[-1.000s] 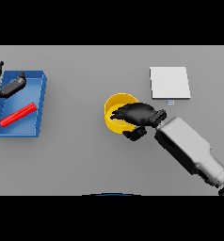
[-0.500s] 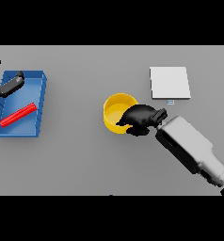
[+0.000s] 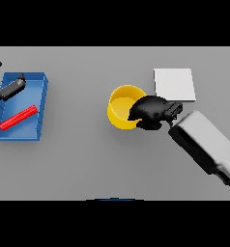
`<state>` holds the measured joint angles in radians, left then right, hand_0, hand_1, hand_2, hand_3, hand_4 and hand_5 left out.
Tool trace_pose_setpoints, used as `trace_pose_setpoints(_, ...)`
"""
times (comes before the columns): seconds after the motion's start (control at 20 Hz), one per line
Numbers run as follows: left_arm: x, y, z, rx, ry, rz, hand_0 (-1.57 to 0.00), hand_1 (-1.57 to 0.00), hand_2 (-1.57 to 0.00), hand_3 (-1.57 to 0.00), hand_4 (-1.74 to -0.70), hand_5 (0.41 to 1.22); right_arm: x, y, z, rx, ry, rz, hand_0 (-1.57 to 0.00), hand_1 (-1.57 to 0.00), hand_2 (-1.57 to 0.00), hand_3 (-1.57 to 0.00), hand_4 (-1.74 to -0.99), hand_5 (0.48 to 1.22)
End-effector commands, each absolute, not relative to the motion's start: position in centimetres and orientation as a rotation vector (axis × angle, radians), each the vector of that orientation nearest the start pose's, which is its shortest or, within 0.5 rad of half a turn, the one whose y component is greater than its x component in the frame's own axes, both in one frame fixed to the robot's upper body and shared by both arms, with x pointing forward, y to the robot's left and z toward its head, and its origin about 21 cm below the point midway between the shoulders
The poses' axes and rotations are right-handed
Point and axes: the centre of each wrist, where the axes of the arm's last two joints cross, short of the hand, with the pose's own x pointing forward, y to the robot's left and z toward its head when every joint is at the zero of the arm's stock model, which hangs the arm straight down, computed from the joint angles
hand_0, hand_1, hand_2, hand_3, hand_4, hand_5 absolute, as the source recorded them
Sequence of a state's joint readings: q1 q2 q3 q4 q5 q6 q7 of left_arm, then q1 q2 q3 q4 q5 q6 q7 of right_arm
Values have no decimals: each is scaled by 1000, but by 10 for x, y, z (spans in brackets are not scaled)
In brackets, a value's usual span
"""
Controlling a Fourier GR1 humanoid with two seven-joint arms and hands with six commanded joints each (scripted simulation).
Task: Pick up the red beaker and tilt it to pour out 1 green nut into yellow bowl. Pick up the yellow bowl and place it on the metallic measuring scale.
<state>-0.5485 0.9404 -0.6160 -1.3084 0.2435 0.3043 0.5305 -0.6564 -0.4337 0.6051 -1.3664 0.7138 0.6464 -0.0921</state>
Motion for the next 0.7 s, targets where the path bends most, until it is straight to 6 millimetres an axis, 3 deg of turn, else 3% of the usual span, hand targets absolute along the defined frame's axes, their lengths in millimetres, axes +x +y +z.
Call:
trace_pose_setpoints(0.0,335,324,118,745,-1086,-538,1,1,1,1,-797,719,340,-145,110,-296,-1221,2023,-1556,-1555,-1519,-1357,-1730,1217)
trace_pose_setpoints(0.15,336,320,120,733,-1092,-535,1,1,1,1,-800,722,344,-153,134,-375,-1214,2006,-1563,-1563,-1544,-1308,-1724,1219)
trace_pose_setpoints(0.35,340,320,121,736,-1091,-529,1,1,1,1,-805,723,347,-154,143,-398,-1213,1967,-1568,-1568,-1560,-1248,-1720,1219)
trace_pose_setpoints(0.65,334,324,122,746,-1104,-529,1,1,1,1,-808,742,370,-179,163,-540,-1236,1928,-1570,-1570,-1568,-1298,-1720,1221)
